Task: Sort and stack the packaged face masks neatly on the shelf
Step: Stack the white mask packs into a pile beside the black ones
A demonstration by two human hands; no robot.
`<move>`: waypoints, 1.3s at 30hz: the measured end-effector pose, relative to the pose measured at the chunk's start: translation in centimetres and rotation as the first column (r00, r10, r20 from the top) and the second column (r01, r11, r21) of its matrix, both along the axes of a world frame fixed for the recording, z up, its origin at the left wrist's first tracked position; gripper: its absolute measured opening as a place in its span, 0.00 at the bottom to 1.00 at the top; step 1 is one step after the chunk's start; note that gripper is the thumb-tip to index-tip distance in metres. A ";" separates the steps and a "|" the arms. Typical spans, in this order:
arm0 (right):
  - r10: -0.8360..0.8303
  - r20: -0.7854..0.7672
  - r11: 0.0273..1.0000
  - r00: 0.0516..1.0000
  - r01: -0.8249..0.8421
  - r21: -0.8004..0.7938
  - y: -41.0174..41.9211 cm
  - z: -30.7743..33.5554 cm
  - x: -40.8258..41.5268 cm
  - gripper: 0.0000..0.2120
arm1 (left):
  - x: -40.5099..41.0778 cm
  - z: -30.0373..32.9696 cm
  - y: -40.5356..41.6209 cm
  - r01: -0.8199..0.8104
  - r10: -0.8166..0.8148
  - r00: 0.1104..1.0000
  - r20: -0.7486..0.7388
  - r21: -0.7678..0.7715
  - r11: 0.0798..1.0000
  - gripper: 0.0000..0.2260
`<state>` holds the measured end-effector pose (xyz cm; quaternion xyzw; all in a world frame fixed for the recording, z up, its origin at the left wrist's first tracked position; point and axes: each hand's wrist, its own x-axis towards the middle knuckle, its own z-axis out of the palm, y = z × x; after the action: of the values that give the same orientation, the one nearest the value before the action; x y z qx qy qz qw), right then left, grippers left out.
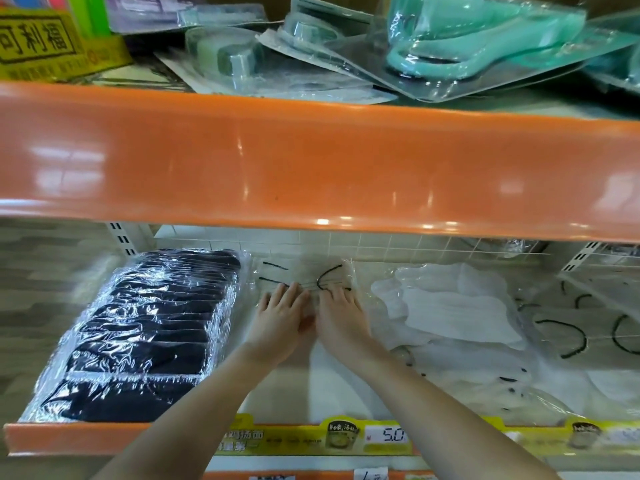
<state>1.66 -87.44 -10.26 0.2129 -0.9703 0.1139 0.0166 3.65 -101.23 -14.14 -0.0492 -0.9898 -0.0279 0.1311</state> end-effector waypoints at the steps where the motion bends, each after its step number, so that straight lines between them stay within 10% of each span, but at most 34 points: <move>1: 0.010 0.021 1.000 1.000 -0.010 0.004 0.1 -0.3 0.1 0.16 | 0.0 0.1 -0.2 0.001 -0.001 1.000 -0.006 0.000 1.000 0.21; 11: -0.063 -0.020 0.988 0.998 0.066 0.139 -0.8 -1.4 1.5 0.21 | 0.9 0.9 1.1 -0.105 0.107 0.994 -0.026 0.069 0.992 0.17; 30: 0.142 -0.012 0.985 0.990 -0.142 -0.094 1.5 -0.2 0.7 0.18 | 0.5 1.1 0.7 -0.196 0.191 0.979 0.071 0.056 0.979 0.14; 39: -0.020 -0.138 0.951 0.990 -0.023 -0.309 9.3 0.1 4.7 0.16 | 4.2 2.6 8.7 0.098 -0.070 0.992 -0.101 0.295 0.951 0.12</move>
<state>6.31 -78.17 -10.14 0.2158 -0.9367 0.2494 0.1176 7.81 -92.57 -11.54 -0.0720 -0.9643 -0.1807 0.1800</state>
